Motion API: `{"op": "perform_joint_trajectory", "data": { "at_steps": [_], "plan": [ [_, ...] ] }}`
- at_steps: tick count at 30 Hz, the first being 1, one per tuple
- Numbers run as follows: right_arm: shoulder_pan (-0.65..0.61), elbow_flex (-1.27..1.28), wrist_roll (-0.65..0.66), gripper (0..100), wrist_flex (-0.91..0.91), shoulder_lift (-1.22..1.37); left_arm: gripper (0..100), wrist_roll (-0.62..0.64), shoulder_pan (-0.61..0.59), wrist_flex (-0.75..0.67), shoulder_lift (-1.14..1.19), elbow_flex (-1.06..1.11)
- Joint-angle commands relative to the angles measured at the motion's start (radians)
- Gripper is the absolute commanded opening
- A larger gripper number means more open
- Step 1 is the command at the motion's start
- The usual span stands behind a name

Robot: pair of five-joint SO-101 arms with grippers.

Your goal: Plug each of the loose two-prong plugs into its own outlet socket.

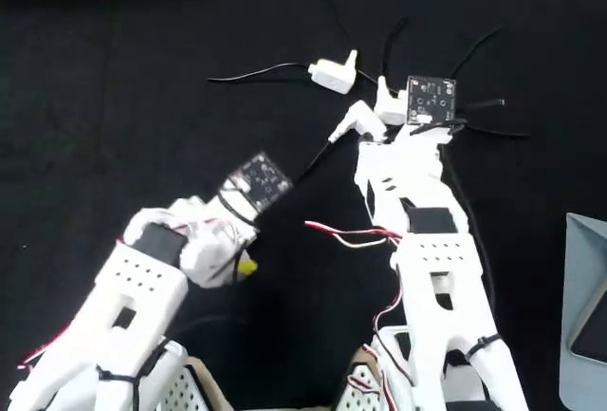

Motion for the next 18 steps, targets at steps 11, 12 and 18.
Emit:
{"op": "perform_joint_trajectory", "data": {
  "at_steps": [11, 12, 18],
  "plan": [
    [-0.012, -0.001, 0.008, 1.2, -0.021, -0.035, 28, 0.054, -0.137, -0.285, 0.499, -0.134],
    [-0.012, -0.001, 0.008, 1.2, -0.021, -0.035, 28, 0.054, -0.166, -0.285, 0.537, -0.171],
    [-0.011, -0.001, 0.008, 1.2, -0.021, -0.035, 28, 0.048, -0.268, -0.235, 0.626, -0.317]
  ]
}}
